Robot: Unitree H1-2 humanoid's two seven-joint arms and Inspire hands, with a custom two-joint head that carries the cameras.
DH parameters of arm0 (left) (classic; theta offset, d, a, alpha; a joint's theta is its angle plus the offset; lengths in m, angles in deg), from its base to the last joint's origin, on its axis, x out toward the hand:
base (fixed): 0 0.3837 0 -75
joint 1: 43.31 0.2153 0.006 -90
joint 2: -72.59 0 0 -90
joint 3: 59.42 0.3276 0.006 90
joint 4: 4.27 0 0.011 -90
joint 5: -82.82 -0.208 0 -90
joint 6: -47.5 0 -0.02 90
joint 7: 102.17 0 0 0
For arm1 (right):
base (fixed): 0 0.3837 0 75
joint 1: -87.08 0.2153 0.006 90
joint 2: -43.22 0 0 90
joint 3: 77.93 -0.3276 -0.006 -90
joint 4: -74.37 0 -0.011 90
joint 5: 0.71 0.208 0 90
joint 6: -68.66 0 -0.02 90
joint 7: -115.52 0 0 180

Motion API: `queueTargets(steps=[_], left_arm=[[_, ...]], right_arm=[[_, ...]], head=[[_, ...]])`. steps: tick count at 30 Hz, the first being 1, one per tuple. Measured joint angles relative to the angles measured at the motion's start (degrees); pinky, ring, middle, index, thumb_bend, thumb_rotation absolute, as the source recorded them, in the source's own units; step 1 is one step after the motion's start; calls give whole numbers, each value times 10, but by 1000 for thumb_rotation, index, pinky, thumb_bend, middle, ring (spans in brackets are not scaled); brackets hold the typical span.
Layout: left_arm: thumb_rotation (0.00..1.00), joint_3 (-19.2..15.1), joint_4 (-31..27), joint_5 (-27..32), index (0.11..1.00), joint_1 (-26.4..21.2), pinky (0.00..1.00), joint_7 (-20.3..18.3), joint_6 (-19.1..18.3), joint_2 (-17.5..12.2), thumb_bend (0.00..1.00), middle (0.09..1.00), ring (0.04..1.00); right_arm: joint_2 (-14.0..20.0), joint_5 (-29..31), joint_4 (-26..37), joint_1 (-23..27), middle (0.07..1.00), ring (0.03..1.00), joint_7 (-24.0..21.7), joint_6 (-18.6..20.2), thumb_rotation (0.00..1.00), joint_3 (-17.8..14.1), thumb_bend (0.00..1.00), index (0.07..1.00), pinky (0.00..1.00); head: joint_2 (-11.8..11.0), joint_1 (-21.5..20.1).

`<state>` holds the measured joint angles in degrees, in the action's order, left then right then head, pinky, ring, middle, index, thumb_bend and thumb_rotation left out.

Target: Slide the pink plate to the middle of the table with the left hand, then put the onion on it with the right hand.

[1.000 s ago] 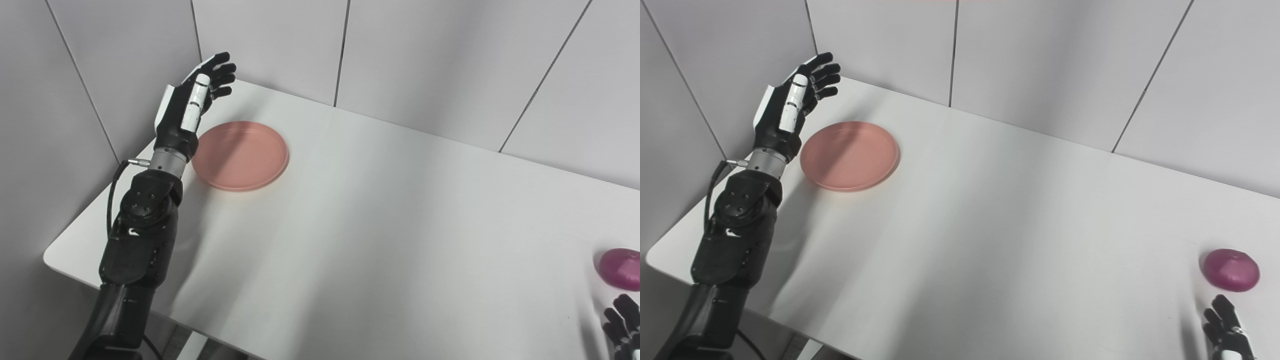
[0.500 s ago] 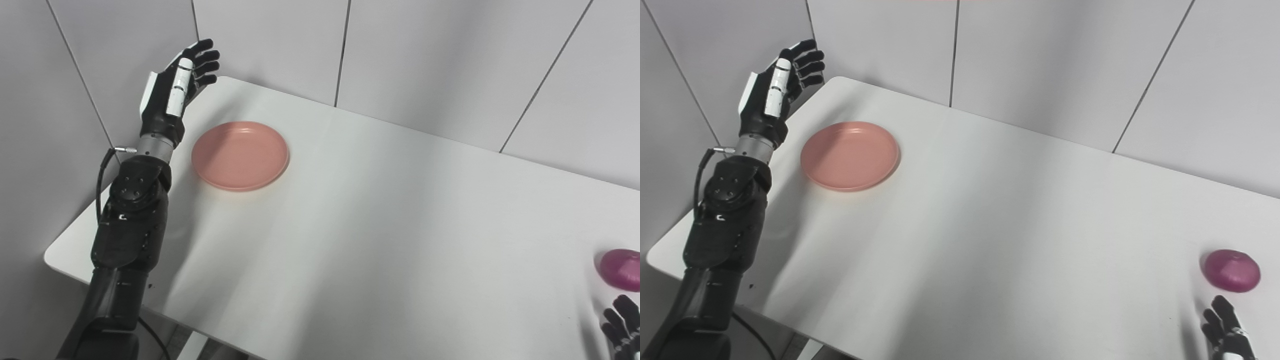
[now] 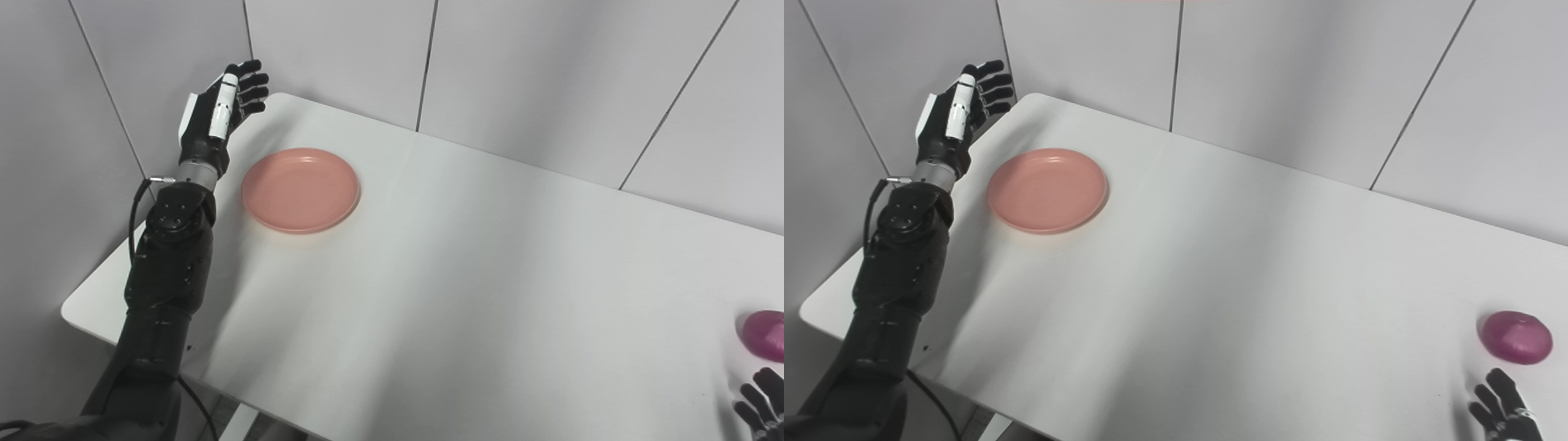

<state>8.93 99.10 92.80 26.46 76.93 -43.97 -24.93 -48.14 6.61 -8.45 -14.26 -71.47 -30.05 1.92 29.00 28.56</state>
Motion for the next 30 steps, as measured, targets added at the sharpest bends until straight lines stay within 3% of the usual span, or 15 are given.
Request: queueTargets(steps=[13, 30], left_arm=[[1000, 0, 142, 5, 732, -41, 713, -3, 56, -15, 333, 752, 754], [1000, 16, 255, 6, 700, -79, 704, -4, 102, -23, 392, 727, 731]], right_arm=[[3, 3, 0, 0, 877, 855, -1, 0, 926, 0, 696, 848, 768], [4, 0, 0, -1, 871, 850, -1, 0, 915, 0, 745, 838, 756]], head=[[4, 0], [5, -5]])
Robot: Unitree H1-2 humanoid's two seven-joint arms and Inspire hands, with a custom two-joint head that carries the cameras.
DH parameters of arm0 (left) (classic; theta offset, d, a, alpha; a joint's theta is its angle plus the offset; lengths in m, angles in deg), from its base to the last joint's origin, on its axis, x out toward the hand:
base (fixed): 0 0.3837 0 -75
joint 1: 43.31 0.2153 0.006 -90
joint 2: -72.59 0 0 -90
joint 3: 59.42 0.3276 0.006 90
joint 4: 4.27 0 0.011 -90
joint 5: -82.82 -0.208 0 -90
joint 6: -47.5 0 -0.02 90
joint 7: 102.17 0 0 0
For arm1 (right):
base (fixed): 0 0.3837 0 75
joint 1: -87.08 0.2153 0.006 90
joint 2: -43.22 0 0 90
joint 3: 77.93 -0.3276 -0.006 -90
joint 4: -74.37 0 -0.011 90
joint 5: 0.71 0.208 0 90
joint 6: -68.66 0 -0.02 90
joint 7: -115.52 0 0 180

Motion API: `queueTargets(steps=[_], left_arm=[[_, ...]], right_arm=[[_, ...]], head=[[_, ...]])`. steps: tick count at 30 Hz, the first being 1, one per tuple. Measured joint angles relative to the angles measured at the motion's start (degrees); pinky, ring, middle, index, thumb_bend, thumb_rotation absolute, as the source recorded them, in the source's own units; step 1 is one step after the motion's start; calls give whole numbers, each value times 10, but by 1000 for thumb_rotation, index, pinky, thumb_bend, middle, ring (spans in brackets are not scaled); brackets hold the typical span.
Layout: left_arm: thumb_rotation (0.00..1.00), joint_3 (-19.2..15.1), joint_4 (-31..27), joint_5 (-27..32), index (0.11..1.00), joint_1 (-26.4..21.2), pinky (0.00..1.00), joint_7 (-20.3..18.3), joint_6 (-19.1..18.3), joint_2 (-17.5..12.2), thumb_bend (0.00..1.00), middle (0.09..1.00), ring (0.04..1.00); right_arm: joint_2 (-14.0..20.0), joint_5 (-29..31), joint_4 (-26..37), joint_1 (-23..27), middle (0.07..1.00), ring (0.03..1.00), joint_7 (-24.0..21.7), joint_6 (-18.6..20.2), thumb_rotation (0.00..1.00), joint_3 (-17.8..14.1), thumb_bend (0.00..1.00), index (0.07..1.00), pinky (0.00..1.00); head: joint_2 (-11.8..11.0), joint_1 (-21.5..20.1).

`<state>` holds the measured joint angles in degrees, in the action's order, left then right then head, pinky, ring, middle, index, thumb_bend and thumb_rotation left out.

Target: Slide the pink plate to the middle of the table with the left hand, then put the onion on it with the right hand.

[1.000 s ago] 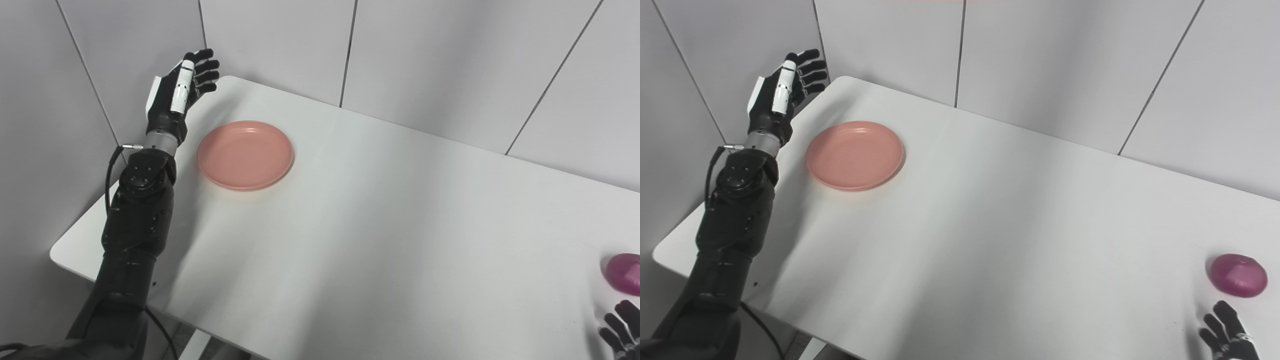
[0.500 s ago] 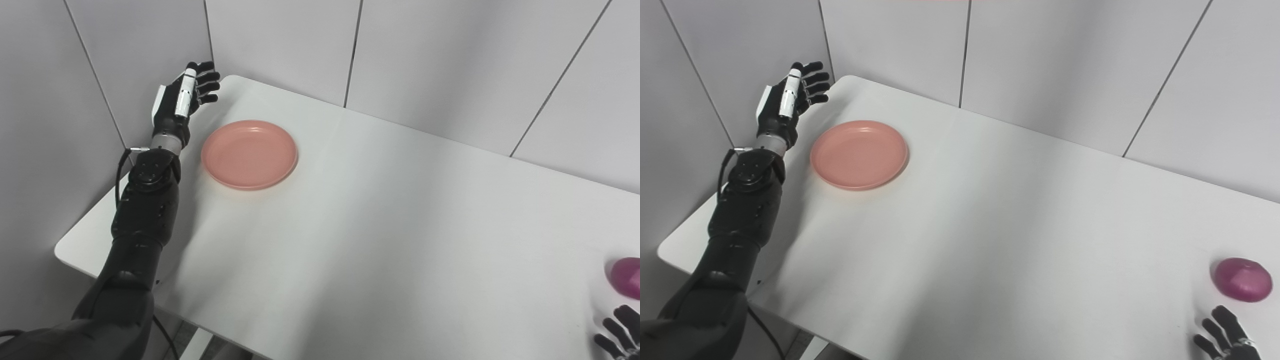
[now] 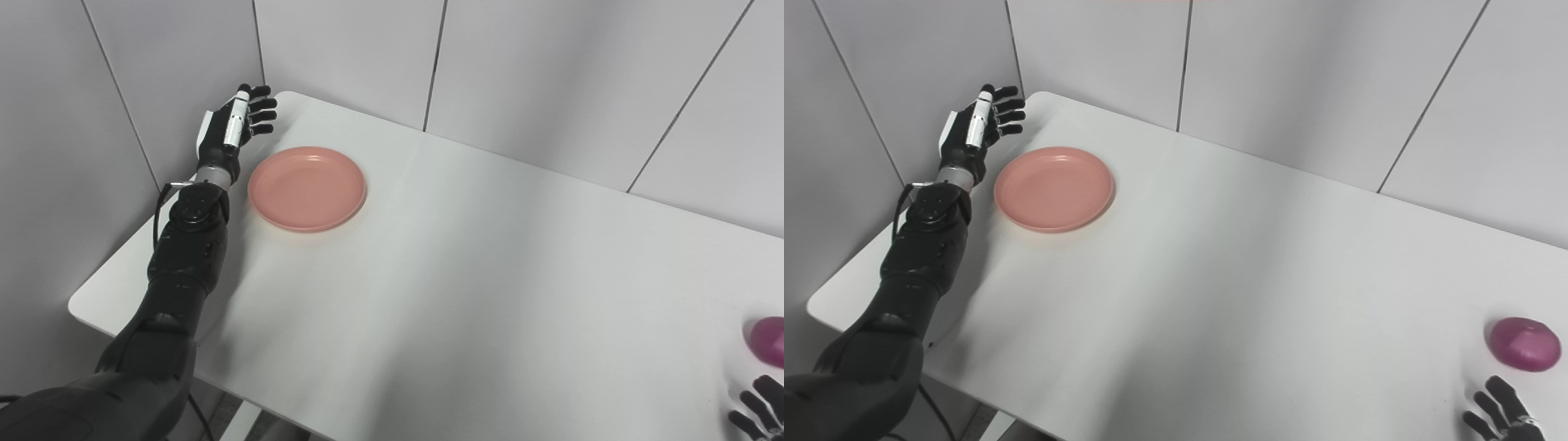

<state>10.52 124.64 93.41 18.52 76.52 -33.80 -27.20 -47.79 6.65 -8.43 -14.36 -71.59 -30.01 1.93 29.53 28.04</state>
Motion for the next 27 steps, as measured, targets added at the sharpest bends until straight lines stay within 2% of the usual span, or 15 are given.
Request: queueTargets(steps=[6, 11, 21, 27], left_arm=[[1000, 0, 45, 18, 723, -14, 734, -21, 3, 0, 355, 752, 754], [1000, -1, 58, 30, 725, -18, 740, -34, 3, 0, 318, 755, 759], [1000, 0, 73, 42, 715, -30, 743, -54, 2, -2, 308, 742, 751], [1000, -1, 88, 45, 714, -33, 727, -60, 3, -5, 301, 735, 741]], right_arm=[[0, 0, 0, 0, 873, 852, 0, 0, 922, 0, 755, 840, 754], [0, 0, 0, 0, 876, 854, 0, 0, 921, 0, 756, 846, 757], [2, 1, 0, 0, 868, 844, -2, 0, 916, 0, 773, 837, 740], [2, 1, -1, 0, 878, 857, -3, -1, 911, 0, 781, 841, 767]], head=[[1, -3], [1, -1], [0, -1], [2, -1]])
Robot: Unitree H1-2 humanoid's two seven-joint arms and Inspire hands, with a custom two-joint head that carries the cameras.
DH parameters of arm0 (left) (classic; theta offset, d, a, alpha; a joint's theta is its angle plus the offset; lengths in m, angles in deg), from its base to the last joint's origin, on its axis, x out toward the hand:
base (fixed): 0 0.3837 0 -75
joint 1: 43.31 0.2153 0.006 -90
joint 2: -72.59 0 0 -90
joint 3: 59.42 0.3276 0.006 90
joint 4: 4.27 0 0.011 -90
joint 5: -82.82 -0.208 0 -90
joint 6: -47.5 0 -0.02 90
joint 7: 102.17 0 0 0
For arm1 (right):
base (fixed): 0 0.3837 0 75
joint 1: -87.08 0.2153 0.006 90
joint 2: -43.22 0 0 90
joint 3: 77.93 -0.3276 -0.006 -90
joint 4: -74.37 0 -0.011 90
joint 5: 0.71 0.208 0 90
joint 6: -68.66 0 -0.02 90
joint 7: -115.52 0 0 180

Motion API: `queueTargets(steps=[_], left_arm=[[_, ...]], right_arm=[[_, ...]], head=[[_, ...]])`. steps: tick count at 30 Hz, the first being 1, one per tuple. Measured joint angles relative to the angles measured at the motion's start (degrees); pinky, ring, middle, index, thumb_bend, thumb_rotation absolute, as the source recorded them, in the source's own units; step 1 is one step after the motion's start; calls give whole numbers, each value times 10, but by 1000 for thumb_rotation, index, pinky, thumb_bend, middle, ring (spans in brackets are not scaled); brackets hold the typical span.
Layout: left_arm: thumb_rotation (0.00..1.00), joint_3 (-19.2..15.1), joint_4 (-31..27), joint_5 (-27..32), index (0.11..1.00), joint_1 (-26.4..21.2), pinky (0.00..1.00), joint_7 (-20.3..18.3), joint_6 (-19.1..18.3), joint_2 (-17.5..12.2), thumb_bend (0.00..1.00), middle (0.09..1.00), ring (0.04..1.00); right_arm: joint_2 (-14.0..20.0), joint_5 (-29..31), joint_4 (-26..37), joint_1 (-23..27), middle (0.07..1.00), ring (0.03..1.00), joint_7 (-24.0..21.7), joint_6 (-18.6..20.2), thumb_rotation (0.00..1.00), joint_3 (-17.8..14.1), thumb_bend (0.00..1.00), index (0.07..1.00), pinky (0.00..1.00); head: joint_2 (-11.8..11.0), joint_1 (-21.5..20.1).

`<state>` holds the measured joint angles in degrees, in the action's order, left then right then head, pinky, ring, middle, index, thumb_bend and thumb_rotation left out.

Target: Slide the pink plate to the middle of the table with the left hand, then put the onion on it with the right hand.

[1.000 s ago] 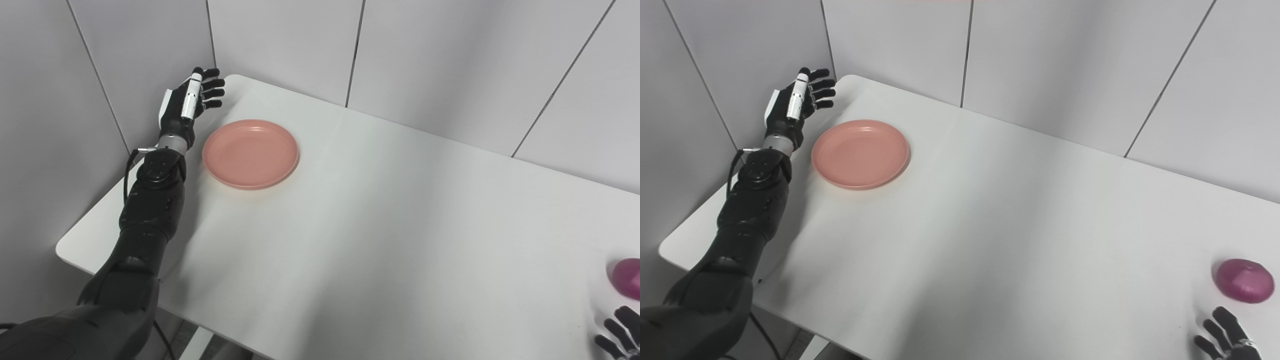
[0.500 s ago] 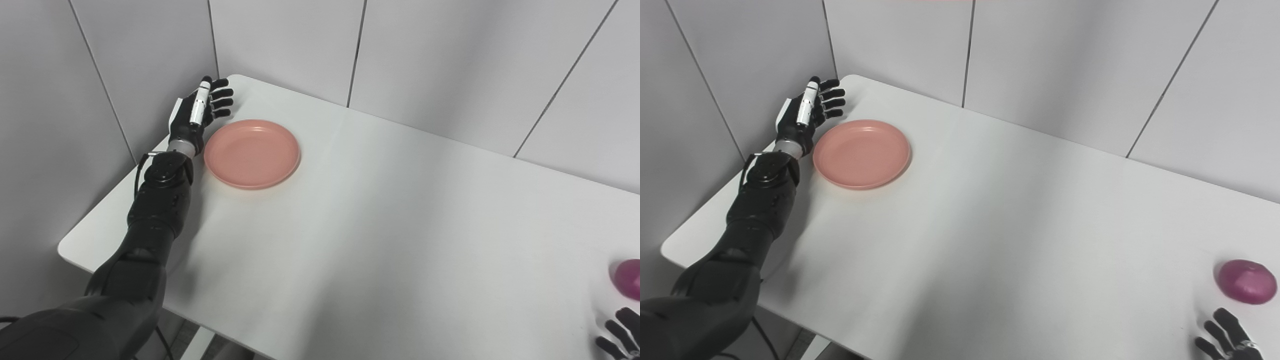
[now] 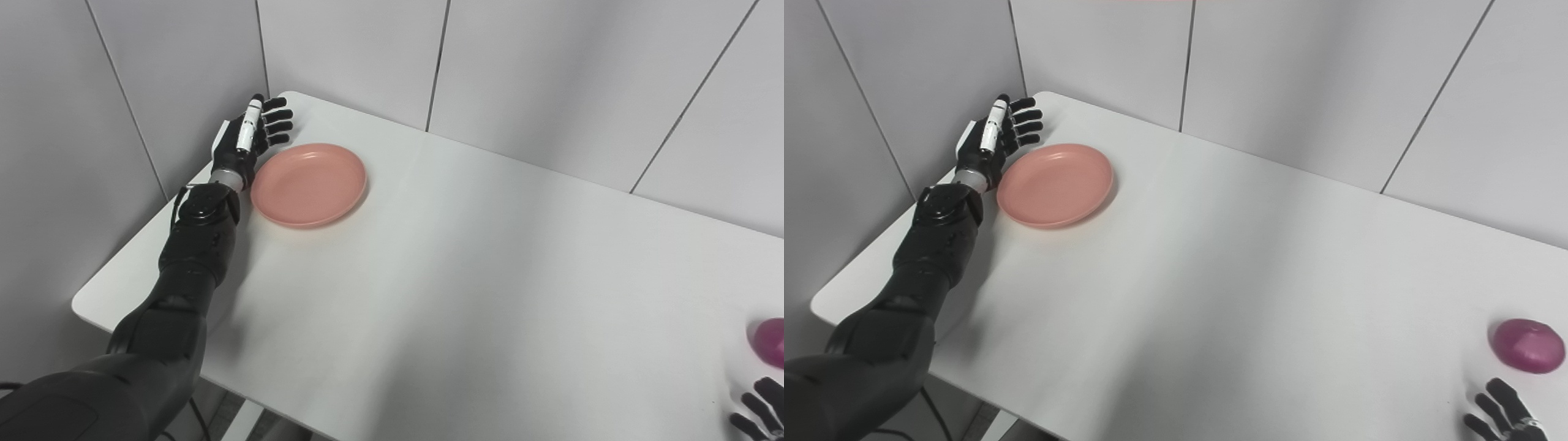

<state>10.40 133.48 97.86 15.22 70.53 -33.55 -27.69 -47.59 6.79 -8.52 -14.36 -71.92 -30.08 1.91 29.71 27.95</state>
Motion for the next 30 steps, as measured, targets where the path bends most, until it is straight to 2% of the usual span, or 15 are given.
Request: queueTargets(steps=[16, 24, 28, 30], left_arm=[[1000, 3, 65, 17, 673, -23, 668, -40, 1, -11, 266, 682, 689], [1000, 3, 66, 18, 691, -25, 676, -40, -1, -11, 289, 705, 705], [1000, 3, 49, 24, 691, -24, 683, -49, -7, -11, 294, 707, 706], [1000, 3, 40, 25, 691, -24, 678, -50, -11, -11, 286, 704, 702]], right_arm=[[1, -1, 0, 0, 882, 862, -4, 0, 923, -2, 788, 851, 787], [1, 0, 0, 0, 882, 861, -4, 0, 913, -2, 794, 849, 787], [1, -2, 1, -1, 899, 885, -4, 0, 926, -2, 793, 865, 843], [1, -2, 1, -1, 900, 886, -4, 1, 925, -2, 785, 867, 839]], head=[[4, -3], [4, -3], [4, -4], [4, -4]])
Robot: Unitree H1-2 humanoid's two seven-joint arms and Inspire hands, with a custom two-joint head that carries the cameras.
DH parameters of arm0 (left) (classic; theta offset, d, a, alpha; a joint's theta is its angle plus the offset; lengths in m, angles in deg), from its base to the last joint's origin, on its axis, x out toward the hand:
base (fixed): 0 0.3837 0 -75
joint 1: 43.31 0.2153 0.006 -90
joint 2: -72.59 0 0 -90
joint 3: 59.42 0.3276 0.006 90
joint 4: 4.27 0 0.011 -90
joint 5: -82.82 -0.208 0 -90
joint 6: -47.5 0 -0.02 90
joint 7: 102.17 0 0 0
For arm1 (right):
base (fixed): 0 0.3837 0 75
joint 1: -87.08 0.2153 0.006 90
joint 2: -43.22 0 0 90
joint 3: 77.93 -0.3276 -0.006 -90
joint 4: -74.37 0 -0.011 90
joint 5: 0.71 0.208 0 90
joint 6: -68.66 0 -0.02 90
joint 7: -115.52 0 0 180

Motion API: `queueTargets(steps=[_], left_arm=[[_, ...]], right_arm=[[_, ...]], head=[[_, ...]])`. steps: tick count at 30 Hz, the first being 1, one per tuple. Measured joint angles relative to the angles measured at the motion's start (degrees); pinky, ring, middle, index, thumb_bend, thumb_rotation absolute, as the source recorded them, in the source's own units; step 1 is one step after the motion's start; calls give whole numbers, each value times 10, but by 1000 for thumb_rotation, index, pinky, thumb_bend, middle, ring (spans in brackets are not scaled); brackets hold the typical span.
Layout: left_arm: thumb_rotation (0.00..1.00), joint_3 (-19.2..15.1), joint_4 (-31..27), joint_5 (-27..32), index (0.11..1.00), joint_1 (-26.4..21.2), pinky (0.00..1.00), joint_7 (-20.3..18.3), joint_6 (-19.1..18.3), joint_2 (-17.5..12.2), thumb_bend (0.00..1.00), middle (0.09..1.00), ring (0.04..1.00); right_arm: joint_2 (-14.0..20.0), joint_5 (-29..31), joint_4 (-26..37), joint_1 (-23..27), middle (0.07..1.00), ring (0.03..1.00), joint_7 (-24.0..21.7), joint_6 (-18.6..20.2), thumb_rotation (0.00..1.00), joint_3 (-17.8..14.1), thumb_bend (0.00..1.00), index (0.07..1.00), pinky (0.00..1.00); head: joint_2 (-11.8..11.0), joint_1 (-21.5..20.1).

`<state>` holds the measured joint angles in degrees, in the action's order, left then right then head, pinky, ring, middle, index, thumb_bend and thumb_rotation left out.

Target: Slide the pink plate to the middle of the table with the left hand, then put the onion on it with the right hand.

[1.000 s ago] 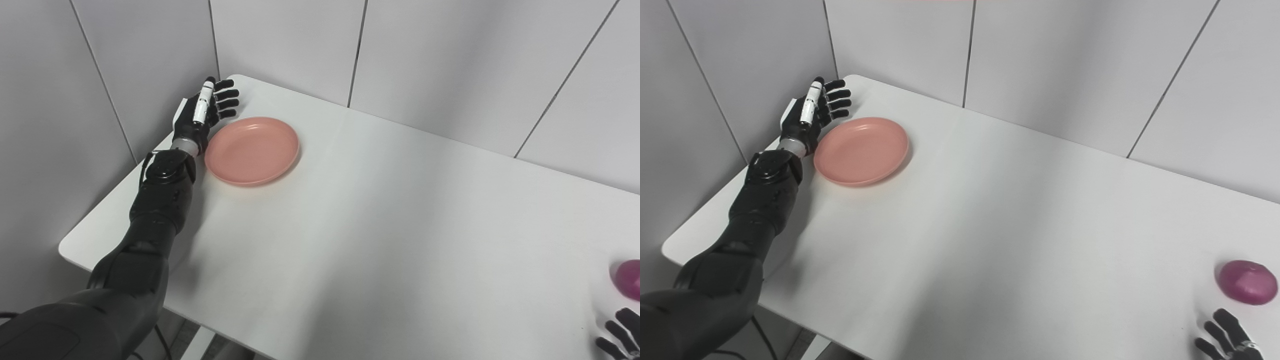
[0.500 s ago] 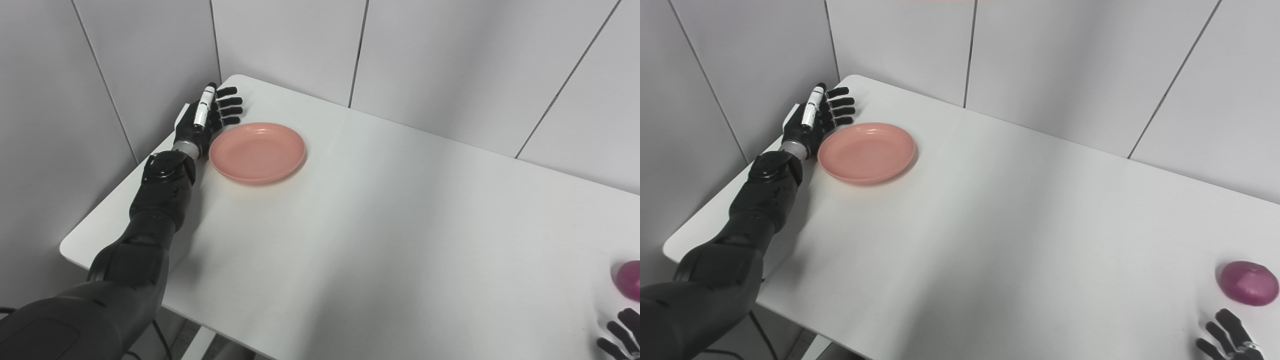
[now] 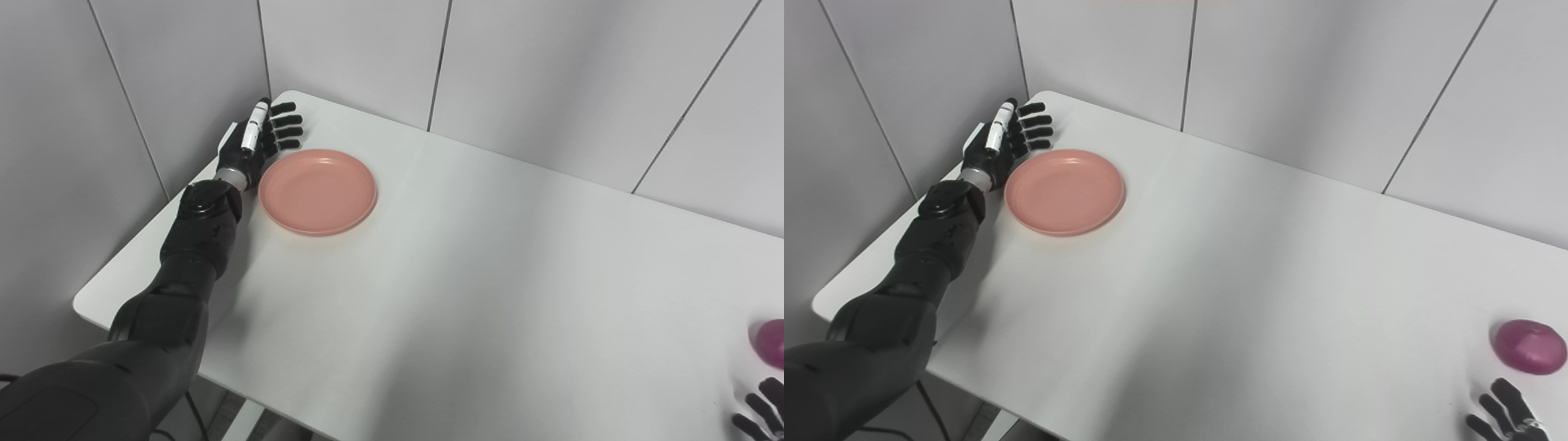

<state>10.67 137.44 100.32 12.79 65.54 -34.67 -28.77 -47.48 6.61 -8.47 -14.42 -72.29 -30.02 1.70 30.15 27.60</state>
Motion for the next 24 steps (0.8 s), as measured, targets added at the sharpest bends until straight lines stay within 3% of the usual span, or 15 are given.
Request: queueTargets(steps=[8, 24], left_arm=[[1000, 7, -8, 5, 685, 0, 678, -4, -21, 0, 286, 697, 697], [1000, 35, 14, 0, 651, -12, 647, -24, -14, 17, 290, 667, 662]], right_arm=[[0, 3, 0, 0, 885, 865, 0, 0, 910, 0, 757, 857, 792], [-1, 4, 2, -1, 872, 855, 1, 2, 901, -1, 766, 846, 782]], head=[[2, -5], [4, -14]])
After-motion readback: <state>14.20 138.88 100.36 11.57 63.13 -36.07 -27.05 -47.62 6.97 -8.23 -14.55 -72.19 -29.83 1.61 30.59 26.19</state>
